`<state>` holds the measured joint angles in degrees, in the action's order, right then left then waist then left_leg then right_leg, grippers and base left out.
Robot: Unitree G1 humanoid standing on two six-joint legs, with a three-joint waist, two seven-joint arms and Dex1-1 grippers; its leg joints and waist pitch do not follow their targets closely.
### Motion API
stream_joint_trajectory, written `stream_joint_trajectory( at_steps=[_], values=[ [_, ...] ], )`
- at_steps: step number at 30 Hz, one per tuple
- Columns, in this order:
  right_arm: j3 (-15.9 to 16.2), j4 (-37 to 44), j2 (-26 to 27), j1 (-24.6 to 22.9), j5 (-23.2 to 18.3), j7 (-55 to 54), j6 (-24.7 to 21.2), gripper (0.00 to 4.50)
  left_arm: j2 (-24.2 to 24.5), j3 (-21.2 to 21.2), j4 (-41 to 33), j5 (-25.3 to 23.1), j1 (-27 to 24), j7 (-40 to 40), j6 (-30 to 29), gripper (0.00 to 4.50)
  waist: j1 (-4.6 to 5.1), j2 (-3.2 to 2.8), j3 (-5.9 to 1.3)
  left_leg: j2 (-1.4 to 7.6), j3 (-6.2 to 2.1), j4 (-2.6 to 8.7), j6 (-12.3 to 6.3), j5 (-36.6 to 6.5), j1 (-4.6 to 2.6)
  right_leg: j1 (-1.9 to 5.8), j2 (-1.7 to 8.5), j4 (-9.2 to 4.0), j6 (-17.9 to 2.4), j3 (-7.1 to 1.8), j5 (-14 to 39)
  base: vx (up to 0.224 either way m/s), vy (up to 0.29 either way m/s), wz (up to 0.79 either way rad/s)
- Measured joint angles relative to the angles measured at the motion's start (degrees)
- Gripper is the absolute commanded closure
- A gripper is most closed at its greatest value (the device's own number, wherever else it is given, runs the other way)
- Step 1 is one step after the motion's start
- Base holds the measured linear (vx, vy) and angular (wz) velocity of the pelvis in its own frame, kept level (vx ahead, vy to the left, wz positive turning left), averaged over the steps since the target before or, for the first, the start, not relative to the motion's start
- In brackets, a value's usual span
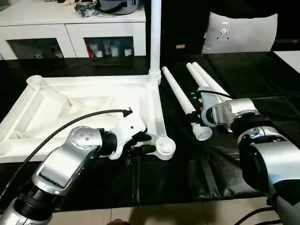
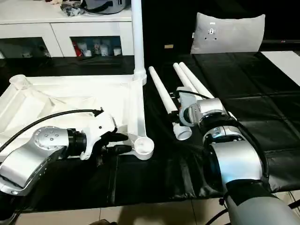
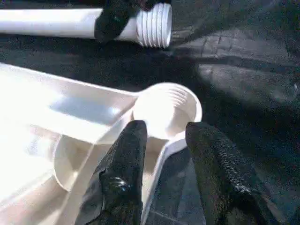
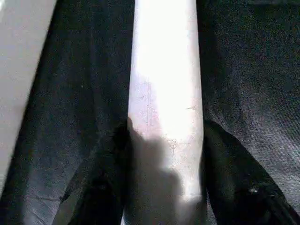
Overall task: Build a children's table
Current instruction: Pick table leg
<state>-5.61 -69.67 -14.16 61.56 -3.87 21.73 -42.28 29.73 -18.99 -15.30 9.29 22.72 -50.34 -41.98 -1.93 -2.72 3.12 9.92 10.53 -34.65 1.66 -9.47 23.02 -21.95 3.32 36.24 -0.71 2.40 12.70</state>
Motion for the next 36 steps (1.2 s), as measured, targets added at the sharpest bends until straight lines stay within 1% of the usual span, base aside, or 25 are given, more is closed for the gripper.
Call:
stream_joint_trajectory(
  at_steps=[1, 6, 9, 11, 14, 16, 18, 19, 21, 22, 23, 24, 26, 27, 28, 30, 32, 34, 36],
  values=[
    [-0.9, 0.3, 0.0, -0.3, -0.6, -0.1, 0.0, 2.62, -0.2, 0.0, 0.2, 0.0, 0.0, 0.0, 0.1, 2.83, 0.02, 0.01, 0.0, 0.0, 0.0, -0.02, 0.0, 0.0, 0.0, 0.01, 0.0, 0.0, 0.0, 0.0, 0.0, 0.0, 0.0, 0.0],
    [-2.6, 2.6, -0.1, -1.9, -2.0, -0.3, -0.1, 2.62, -1.2, 0.0, 1.1, 0.0, 0.0, 0.6, 0.6, 2.83, 0.16, 0.01, -0.01, 0.02, 0.0, -0.03, 0.0, 0.0, -0.01, 0.01, 0.0, 0.03, 0.0, 0.01, 0.0, 0.0, 0.0, 0.0],
    [-5.5, 6.9, 0.1, -4.6, -4.5, -1.4, -0.1, 2.62, -1.8, 0.1, 1.1, 0.1, 0.0, 1.2, 0.7, 2.83, 0.06, 0.02, -0.01, 0.02, 0.0, -0.04, 0.0, 0.0, -0.02, 0.01, 0.0, 0.04, 0.0, 0.01, 0.0, 0.0, 0.0, 0.0],
    [-7.1, 9.2, 0.4, -5.9, -5.9, -2.0, -0.9, 2.62, -2.0, 0.1, 1.1, 0.1, 0.0, 1.5, 0.7, 2.83, 0.13, 0.0, 0.0, 0.02, 0.0, -0.05, 0.0, 0.0, -0.01, 0.0, 0.0, 0.05, 0.0, 0.0, 0.0, 0.0, 0.0, 0.0],
    [-10.8, 17.3, 2.4, -9.8, -9.4, -3.8, -2.5, 2.62, -2.7, 0.3, 1.4, 0.1, 0.0, 2.4, 0.9, 2.83, 0.07, 0.0, 0.0, 0.03, 0.01, 0.01, 0.0, 0.0, -0.01, -0.02, 0.0, 0.04, 0.0, 0.01, 0.0, 0.0, 0.0, 0.0],
    [-13.5, 25.7, 5.0, -14.1, -12.2, -4.4, -0.6, 2.62, -4.0, 1.0, 1.9, 0.1, 0.1, 3.7, 1.0, 2.83, -0.03, -0.01, 0.0, 0.03, 0.01, 0.04, -0.01, 0.0, 0.03, -0.05, 0.0, 0.02, 0.0, 0.01, 0.0, 0.0, 0.0, 0.0],
    [-14.5, 32.7, 7.0, -17.3, -13.8, -4.6, 2.2, 2.62, -5.6, 2.2, 2.3, 0.2, 0.1, 5.1, 1.2, 2.83, -0.13, -0.01, 0.01, 0.03, 0.01, 0.04, -0.01, 0.0, 0.05, -0.05, 0.0, -0.01, 0.0, 0.02, 0.0, 0.0, 0.0, 0.0],
    [-14.9, 36.6, 8.0, -18.7, -14.6, -5.2, 3.2, 2.62, -6.3, 2.9, 2.6, 0.6, 0.1, 6.0, 1.4, 2.83, -0.22, -0.03, 0.02, 0.02, 0.01, 0.04, -0.01, 0.0, 0.06, -0.05, 0.0, -0.02, 0.0, 0.02, 0.0, 0.0, 0.0, 0.0],
    [-15.9, 40.7, 9.0, -19.4, -15.7, -6.2, 4.7, 2.62, -7.3, 3.8, 3.0, 0.7, 0.3, 7.4, 1.9, 2.83, -0.22, -0.05, 0.02, 0.02, 0.01, 0.03, -0.01, 0.0, 0.05, -0.04, 0.0, -0.03, 0.0, 0.02, 0.0, 0.0, 0.0, 0.0],
    [-16.6, 44.0, 9.7, -20.4, -16.8, -6.4, 6.2, 2.62, -8.6, 4.8, 3.6, 0.8, 0.6, 8.7, 2.4, 2.83, -0.35, -0.05, 0.02, 0.02, 0.01, 0.04, -0.01, 0.0, 0.04, -0.03, 0.0, -0.05, 0.0, 0.02, 0.0, 0.0, 0.0, 0.0],
    [-17.3, 46.7, 10.1, -21.3, -18.3, -5.7, 6.7, 2.62, -10.0, 5.9, 4.6, 1.1, 1.1, 9.9, 2.8, 2.83, -0.49, -0.05, 0.02, 0.02, 0.02, 0.03, -0.01, 0.0, 0.04, -0.01, 0.0, -0.05, 0.0, 0.02, 0.0, 0.0, 0.0, 0.0],
    [-17.6, 48.3, 10.4, -21.7, -19.4, -4.8, 6.6, 2.62, -11.0, 6.8, 5.5, 1.2, 1.8, 11.0, 3.2, 2.83, -0.43, -0.05, 0.02, 0.01, 0.01, 0.02, -0.01, 0.0, 0.04, 0.0, 0.0, -0.05, 0.0, 0.0, 0.0, 0.0, 0.0, 0.0],
    [-18.4, 53.5, 10.7, -23.9, -23.3, -1.2, 4.7, 2.62, -13.7, 9.5, 7.3, 2.1, 4.3, 14.0, 4.1, 2.83, -0.42, -0.05, 0.02, 0.01, 0.01, 0.03, -0.02, 0.0, 0.02, 0.02, 0.0, -0.07, 0.1, 0.01, 0.0, 0.0, 0.0, 0.0],
    [-18.2, 56.5, 10.6, -25.9, -25.0, 1.9, 4.4, 2.62, -15.3, 11.1, 8.5, 2.5, 6.0, 15.7, 4.2, 2.83, -0.55, -0.05, 0.02, 0.01, 0.01, 0.04, -0.02, 0.0, 0.02, 0.02, 0.0, -0.08, 0.1, 0.02, 0.0, 0.0, 0.0, 0.0],
    [-17.2, 58.9, 10.8, -27.6, -26.7, 5.3, 4.3, 2.62, -16.3, 13.2, 9.3, 2.9, 7.5, 17.6, 4.2, 2.83, -0.52, -0.05, 0.02, 0.01, 0.01, 0.04, -0.02, 0.0, 0.01, 0.01, 0.0, -0.08, 0.1, 0.0, 0.0, 0.0, 0.0, 0.0],
    [-16.4, 61.2, 10.7, -29.3, -28.7, 9.1, 4.2, 2.62, -17.8, 16.0, 10.5, 4.3, 9.6, 19.6, 3.4, 2.83, -0.17, -0.06, 0.01, 0.01, 0.01, 0.04, -0.03, 0.0, 0.02, 0.0, 0.0, -0.08, 0.1, -0.01, 0.0, 0.0, 0.0, 0.0],
    [-15.7, 64.3, 9.4, -31.3, -31.8, 13.1, 2.9, 2.62, -20.4, 19.3, 11.5, 7.1, 11.4, 21.5, 1.3, 2.83, -0.44, -0.06, 0.01, 0.01, 0.01, 0.04, -0.08, 0.0, 0.04, 0.0, 0.0, -0.1, 0.1, 0.01, 0.0, 0.0, 0.0, 0.0],
    [-15.0, 67.0, 8.7, -32.9, -34.5, 15.8, 1.1, 2.62, -23.0, 23.7, 13.4, 10.9, 13.4, 23.6, -1.5, 2.49, -0.58, -0.01, 0.04, 0.01, 0.01, 0.04, -0.14, 0.1, 0.05, 0.0, 0.0, -0.1, 0.1, 0.02, 0.0, 0.0, 0.0, 0.0],
    [-14.5, 68.3, 8.2, -33.5, -36.2, 17.2, -0.6, 2.62, -25.3, 27.0, 14.4, 14.5, 15.3, 24.7, -3.6, 2.49, -0.8, 0.03, 0.06, 0.0, 0.01, 0.04, -0.2, 0.1, 0.06, 0.0, 0.01, -0.1, 0.1, 0.03, -0.1, 0.0, 0.0, 0.0]
  ],
)
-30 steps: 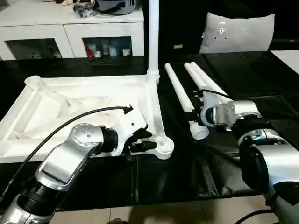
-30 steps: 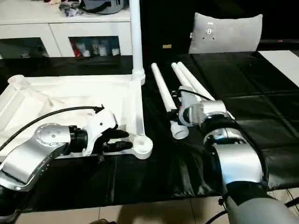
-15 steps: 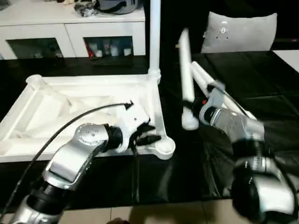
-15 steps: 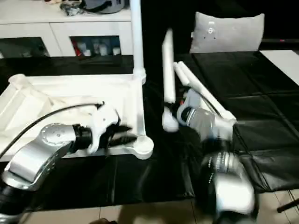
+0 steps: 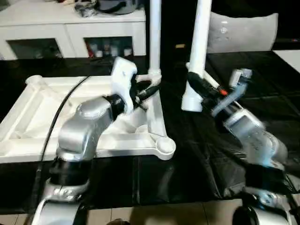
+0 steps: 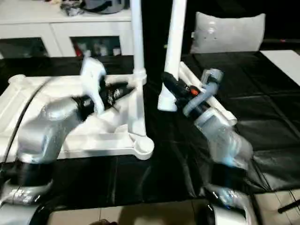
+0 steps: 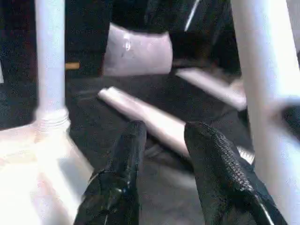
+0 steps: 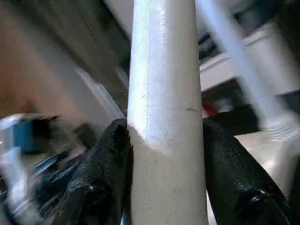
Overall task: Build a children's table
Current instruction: Pick table leg
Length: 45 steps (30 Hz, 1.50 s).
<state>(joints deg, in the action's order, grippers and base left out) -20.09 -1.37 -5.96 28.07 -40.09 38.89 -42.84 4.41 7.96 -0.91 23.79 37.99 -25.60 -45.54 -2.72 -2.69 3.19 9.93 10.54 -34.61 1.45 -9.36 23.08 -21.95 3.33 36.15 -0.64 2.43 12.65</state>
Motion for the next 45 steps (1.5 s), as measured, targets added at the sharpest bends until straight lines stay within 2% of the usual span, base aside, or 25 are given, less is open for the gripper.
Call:
stream_joint_trajectory(
  at_steps=[2, 5, 6, 8, 10, 12, 15, 16, 20, 28, 32, 37, 39, 40, 45],
  values=[
    [0.5, 1.1, -0.4, -0.5, -1.3, 1.3, -1.6, 2.62, -1.4, 1.3, -0.2, 3.1, 1.4, 0.3, -1.1, 2.49, -0.35, 0.03, 0.0, -0.01, 0.0, -0.02, -0.02, 0.0, 0.0, 0.01, 0.01, 0.0, 0.0, -0.01, 0.0, 0.0, 0.0, 0.0],
    [1.2, 1.3, -1.2, -0.7, -2.9, 2.7, -2.9, 2.62, -2.7, 2.7, -0.3, 6.2, 2.6, 0.3, -2.6, 2.1, -0.71, 0.16, 0.08, -0.02, 0.0, -0.02, -0.03, 0.0, 0.01, 0.01, 0.02, 0.0, 0.0, 0.0, 0.0, 0.0, 0.0, 0.0],
    [1.5, 1.4, -1.4, -0.8, -3.2, 2.9, -3.2, 2.62, -3.2, 3.2, -0.3, 7.0, 2.9, 0.4, -3.1, 2.1, -0.76, 0.17, 0.08, -0.02, 0.0, -0.02, -0.03, 0.0, 0.01, 0.01, 0.02, -0.01, 0.0, 0.0, 0.0, 0.0, 0.0, 0.0],
    [2.0, 1.9, -1.6, -1.3, -3.5, 3.1, -3.5, 2.62, -4.1, 4.0, -0.4, 8.6, 3.4, 0.5, -3.5, 2.09, -0.91, 0.21, 0.11, -0.02, 0.0, -0.01, -0.03, 0.0, 0.03, 0.01, 0.03, -0.03, 0.0, 0.01, 0.0, 0.0, 0.0, 0.0],
    [2.8, 2.5, -1.8, -1.6, -3.8, 3.2, -3.9, 2.62, -5.2, 5.5, -0.4, 10.5, 4.2, 1.0, -4.5, 1.74, -0.96, 0.25, 0.14, -0.02, 0.0, -0.01, -0.03, 0.0, 0.07, -0.01, 0.03, -0.04, 0.0, 0.02, 0.0, 0.0, 0.0, 0.0],
    [4.0, 3.4, -2.2, -1.7, -3.0, 3.4, -3.1, 2.62, -6.0, 6.5, -0.4, 12.5, 5.1, 1.5, -5.4, 1.69, -0.99, 0.28, 0.16, -0.02, 0.0, -0.01, -0.04, 0.0, 0.08, -0.01, 0.03, -0.06, 0.0, 0.03, 0.0, 0.0, 0.0, 0.0],
    [9.1, 5.2, -3.4, -2.6, 3.8, 2.3, 2.0, 2.62, -6.0, 6.4, -0.7, 13.1, 5.6, 1.7, -5.5, 1.74, -0.91, 0.34, 0.16, -0.02, 0.0, 0.01, -0.03, 0.0, 0.07, -0.01, 0.03, -0.08, 0.0, 0.03, 0.0, 0.0, 0.0, 0.0],
    [10.5, 5.2, -3.1, -3.1, 5.5, 1.5, 3.7, 2.62, -6.1, 6.0, -0.7, 12.9, 5.5, 2.2, -5.6, 1.37, -0.82, 0.36, 0.18, -0.02, 0.0, 0.03, -0.03, 0.0, 0.08, -0.01, 0.03, -0.08, 0.0, 0.03, 0.0, 0.0, 0.0, 0.0],
    [16.2, 5.2, -2.7, -3.4, 14.2, -2.2, 11.3, 2.62, -6.2, 5.4, -0.6, 11.4, 5.0, 3.7, -5.2, 1.28, -0.63, 0.41, 0.21, -0.02, 0.0, 0.04, -0.03, 0.0, 0.07, -0.02, 0.03, -0.09, 0.1, 0.02, 0.0, 0.0, 0.0, 0.0],
    [23.5, 2.0, -0.8, -3.4, 27.5, -11.0, 23.5, 2.62, -7.1, 1.6, -0.8, 6.4, 2.6, 7.3, -0.2, 1.29, -0.66, 0.55, 0.3, -0.03, 0.0, 0.08, -0.07, 0.0, 0.16, -0.01, 0.03, -0.27, 0.1, 0.03, 0.0, 0.0, 0.0, 0.0],
    [26.5, -0.2, -0.3, -3.4, 34.2, -15.5, 31.1, 2.62, -8.8, -0.2, -0.8, 2.9, 2.2, 9.8, 4.1, 1.66, -0.53, 0.63, 0.35, -0.03, 0.0, 0.08, -0.1, 0.0, 0.18, -0.01, 0.03, -0.34, 0.1, 0.02, 0.0, 0.0, 0.0, 0.0],
    [28.2, -3.0, 0.5, -3.5, 38.4, -18.7, 37.6, 2.62, -9.4, -2.8, -1.7, -0.6, 0.7, 12.2, 8.4, 2.0, -0.28, 0.7, 0.4, -0.03, 0.0, 0.1, -0.1, 0.0, 0.17, -0.01, 0.03, -0.35, 0.2, 0.01, 0.0, 0.0, 0.0, 0.0],
    [28.4, -4.0, 0.6, -3.6, 38.8, -19.2, 39.3, 2.62, -9.5, -3.7, -1.8, -1.7, 0.1, 12.8, 9.4, 2.08, -0.21, 0.78, 0.45, -0.03, 0.0, 0.09, -0.1, 0.0, 0.17, -0.01, 0.03, -0.34, 0.2, 0.02, -0.1, 0.0, 0.0, 0.0],
    [28.5, -4.5, 0.8, -3.8, 38.8, -19.5, 40.2, 2.62, -9.8, -4.0, -1.8, -2.1, 0.0, 13.3, 9.7, 2.31, -0.21, 0.86, 0.5, -0.03, 0.0, 0.09, -0.1, 0.0, 0.17, -0.01, 0.03, -0.34, 0.2, 0.01, -0.1, 0.0, 0.0, 0.0],
    [28.5, -5.9, 1.0, -3.8, 39.7, -20.1, 42.5, 2.62, -11.3, -4.0, -1.9, -2.3, -0.4, 14.7, 10.6, 2.53, -0.04, 0.96, 0.56, -0.04, 0.0, 0.07, -0.11, 0.0, 0.17, 0.0, 0.03, -0.34, 0.2, -0.01, -0.1, 0.0, 0.0, 0.0]
  ],
)
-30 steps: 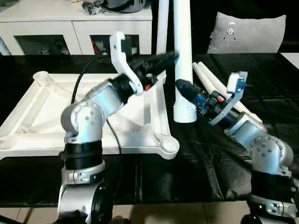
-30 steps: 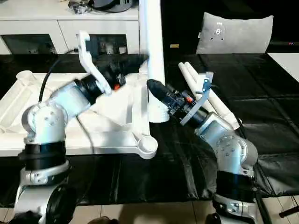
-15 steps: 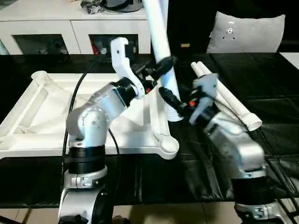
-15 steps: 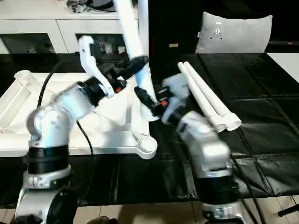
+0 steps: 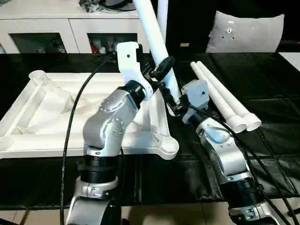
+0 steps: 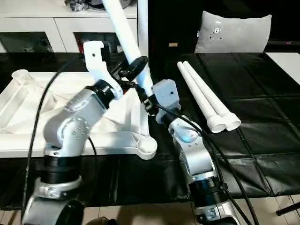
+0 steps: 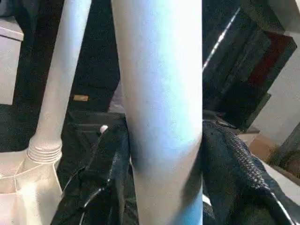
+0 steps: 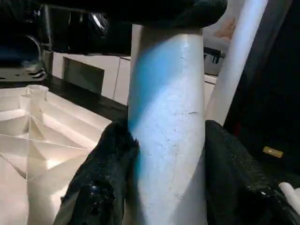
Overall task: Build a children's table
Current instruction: Pick table leg
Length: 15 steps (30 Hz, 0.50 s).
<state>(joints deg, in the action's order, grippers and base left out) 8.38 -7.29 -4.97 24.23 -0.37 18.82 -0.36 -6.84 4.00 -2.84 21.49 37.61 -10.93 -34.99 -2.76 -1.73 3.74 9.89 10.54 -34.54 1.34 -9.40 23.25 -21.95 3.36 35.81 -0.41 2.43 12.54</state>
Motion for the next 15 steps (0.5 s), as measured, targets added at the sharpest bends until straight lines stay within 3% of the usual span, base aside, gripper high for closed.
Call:
stream_joint_trajectory(
  at_steps=[10, 15],
  values=[
    [0.1, -2.6, 0.1, 0.0, 0.3, 0.0, 3.8, 2.62, -0.6, 0.0, -0.2, 0.4, -1.1, -0.1, 1.0, 2.61, 0.66, 0.01, 0.01, 0.0, 0.0, -0.01, -0.01, 0.0, 0.0, 0.0, 0.0, 0.01, 0.0, 0.0, 0.0, 0.0, 0.0, 0.0],
    [0.2, -2.5, -0.3, -0.5, 0.1, 1.9, 5.7, 2.62, -1.2, 5.2, -1.0, 8.4, -1.4, 0.0, -4.2, 2.62, 0.78, 0.07, 0.03, 0.0, 0.0, -0.02, -0.02, 0.0, 0.0, 0.0, 0.0, 0.05, 0.0, 0.01, 0.0, 0.0, 0.0, 0.0]
  ],
)
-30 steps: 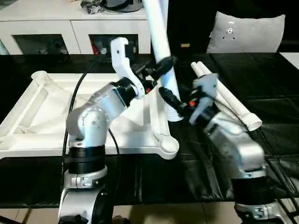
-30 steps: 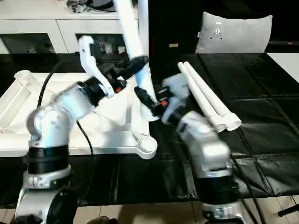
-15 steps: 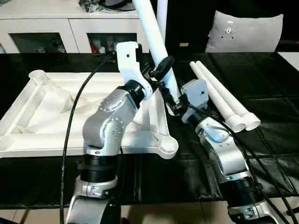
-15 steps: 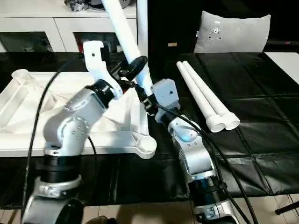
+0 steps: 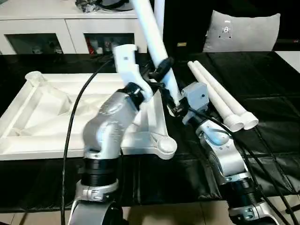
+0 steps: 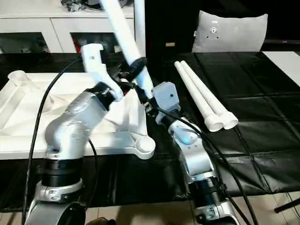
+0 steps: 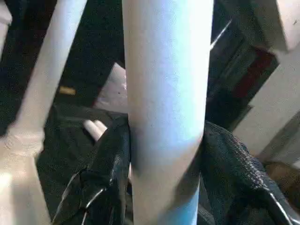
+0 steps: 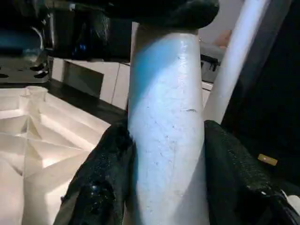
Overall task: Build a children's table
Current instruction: Pick table leg
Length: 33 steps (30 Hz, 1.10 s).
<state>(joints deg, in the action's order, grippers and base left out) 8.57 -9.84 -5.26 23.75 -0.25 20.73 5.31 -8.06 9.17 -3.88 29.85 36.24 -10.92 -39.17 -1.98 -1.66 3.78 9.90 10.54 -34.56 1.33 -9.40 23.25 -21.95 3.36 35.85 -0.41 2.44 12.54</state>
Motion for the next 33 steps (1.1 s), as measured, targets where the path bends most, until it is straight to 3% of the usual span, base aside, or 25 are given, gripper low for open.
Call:
stream_joint_trajectory(
  at_steps=[4, 12, 15, 19, 24, 27, 33],
  values=[
    [0.6, -0.1, -0.7, 0.0, 0.2, 1.2, 0.0, 2.63, -0.1, 5.2, 0.8, 8.8, 0.1, 1.4, -4.2, 2.63, 0.01, 0.07, 0.03, 0.0, 0.0, -0.1, -0.02, 0.0, 0.0, 0.01, 0.0, 0.05, 0.0, -0.01, 0.0, 0.0, 0.0, 0.0],
    [0.9, -0.4, -2.0, 0.3, 1.6, 2.9, -0.1, 2.63, 0.0, 9.2, 1.9, 14.4, 0.1, 3.0, -8.1, 2.63, -0.07, 0.4, 0.04, 0.0, 0.0, -0.23, -0.09, -0.1, 0.01, 0.04, 0.0, 0.07, 0.0, -0.04, 0.0, 0.0, 0.0, 0.0],
    [0.7, -0.4, -2.1, 0.4, 1.7, 2.8, -0.2, 2.63, 0.3, 7.4, 2.0, 11.9, 0.1, 1.5, -6.8, 2.63, -0.07, 0.41, 0.04, 0.01, 0.0, -0.22, -0.09, -0.1, 0.0, 0.05, 0.0, 0.07, 0.0, -0.04, 0.0, 0.0, 0.0, 0.0],
    [0.2, -0.4, -1.5, 0.4, 0.5, 2.1, -0.5, 2.63, 2.8, 1.2, 2.0, 5.7, 0.3, -0.8, -1.6, 2.64, -0.01, 0.41, 0.04, 0.02, 0.0, -0.21, -0.09, -0.1, 0.0, 0.05, 0.0, 0.06, 0.0, -0.04, 0.0, 0.0, 0.0, 0.0],
    [-0.1, -0.3, -1.4, 0.5, -0.2, 2.3, -1.6, 2.63, 2.2, 0.8, 3.0, 4.9, 0.5, 0.0, -0.1, 2.65, -0.02, 0.41, 0.04, 0.01, 0.0, -0.22, -0.09, 0.0, 0.0, 0.04, 0.0, 0.07, 0.0, -0.03, -0.1, 0.0, 0.0, 0.0],
    [-0.8, -0.3, -1.2, 0.9, -1.9, 3.8, -3.0, 1.93, 2.1, 0.4, 3.7, 3.7, 1.3, 0.7, 0.6, 2.65, 0.0, 0.41, 0.04, 0.02, 0.0, -0.23, -0.09, 0.0, 0.0, 0.05, 0.0, 0.08, 0.0, -0.04, -0.1, 0.0, 0.0, 0.0],
    [-0.9, 0.9, -1.0, 0.8, -7.3, 8.6, -7.0, 1.47, 3.8, -1.1, 5.0, 0.9, 2.2, 0.4, 2.3, 2.65, -0.01, 0.42, 0.04, 0.02, 0.0, -0.22, -0.09, 0.0, 0.0, 0.05, 0.0, 0.07, 0.0, -0.03, -0.1, 0.0, 0.0, 0.0]
  ],
)
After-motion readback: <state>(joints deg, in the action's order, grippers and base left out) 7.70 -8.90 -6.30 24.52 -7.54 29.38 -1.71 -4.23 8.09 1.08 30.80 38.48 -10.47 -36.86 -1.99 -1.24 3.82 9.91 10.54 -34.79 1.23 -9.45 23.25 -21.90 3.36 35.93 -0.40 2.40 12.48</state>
